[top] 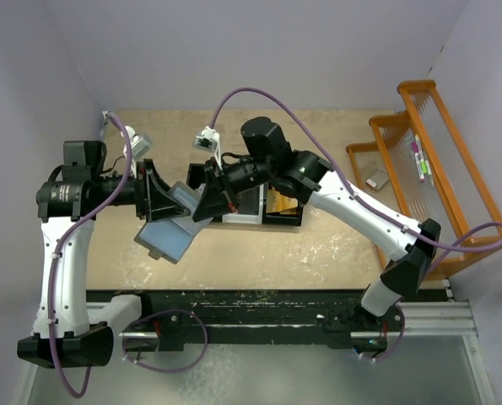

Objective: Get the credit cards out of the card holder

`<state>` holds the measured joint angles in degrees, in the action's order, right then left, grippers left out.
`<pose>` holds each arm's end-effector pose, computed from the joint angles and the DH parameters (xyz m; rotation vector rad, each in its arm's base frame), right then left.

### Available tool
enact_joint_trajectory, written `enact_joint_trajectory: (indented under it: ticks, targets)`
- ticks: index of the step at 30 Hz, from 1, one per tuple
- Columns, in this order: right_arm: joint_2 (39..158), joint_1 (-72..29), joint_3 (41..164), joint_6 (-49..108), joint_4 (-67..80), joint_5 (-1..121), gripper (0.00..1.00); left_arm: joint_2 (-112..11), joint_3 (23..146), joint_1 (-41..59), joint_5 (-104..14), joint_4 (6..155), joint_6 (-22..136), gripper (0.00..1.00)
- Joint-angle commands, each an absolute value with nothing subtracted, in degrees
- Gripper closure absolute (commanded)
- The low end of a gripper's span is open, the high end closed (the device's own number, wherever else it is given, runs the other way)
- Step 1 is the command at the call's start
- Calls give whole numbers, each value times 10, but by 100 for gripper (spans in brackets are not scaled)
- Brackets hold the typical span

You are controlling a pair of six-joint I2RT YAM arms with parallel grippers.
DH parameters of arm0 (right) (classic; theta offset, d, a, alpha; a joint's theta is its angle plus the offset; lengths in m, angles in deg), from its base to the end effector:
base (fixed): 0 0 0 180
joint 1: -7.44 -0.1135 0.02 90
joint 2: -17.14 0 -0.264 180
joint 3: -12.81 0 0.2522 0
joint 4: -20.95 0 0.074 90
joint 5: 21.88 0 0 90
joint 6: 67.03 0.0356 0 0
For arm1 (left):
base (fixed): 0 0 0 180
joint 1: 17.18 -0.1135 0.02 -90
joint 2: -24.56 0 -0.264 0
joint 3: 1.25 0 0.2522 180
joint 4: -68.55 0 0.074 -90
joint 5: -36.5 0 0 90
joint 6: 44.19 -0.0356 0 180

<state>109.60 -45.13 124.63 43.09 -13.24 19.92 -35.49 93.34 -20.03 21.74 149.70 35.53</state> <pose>0.2000 0.3050 0.4358 -1.1973 1.6958 1.6025 0.1545 -0.0268 0.4249 0.7049 1.8594 -1.3690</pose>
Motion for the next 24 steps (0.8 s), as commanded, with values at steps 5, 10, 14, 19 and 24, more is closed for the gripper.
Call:
enact_joint_trajectory:
  ticks: [5,10,14,19,24]
  targets:
    - [1116,-451,1299,394,-147,151,88,-383,942,-197,254,1575,263,83]
    - [1021,-424,1101,574,159,226,49,-368,940,-197,252,1469,379,98]
    - [924,-425,878,752,557,353,31,-320,888,-199,247,1238,625,99]
    - [941,-437,848,815,657,398,30,-264,820,-198,204,1010,844,100]
    - [972,-459,858,832,692,412,34,-252,815,-198,176,947,912,100]
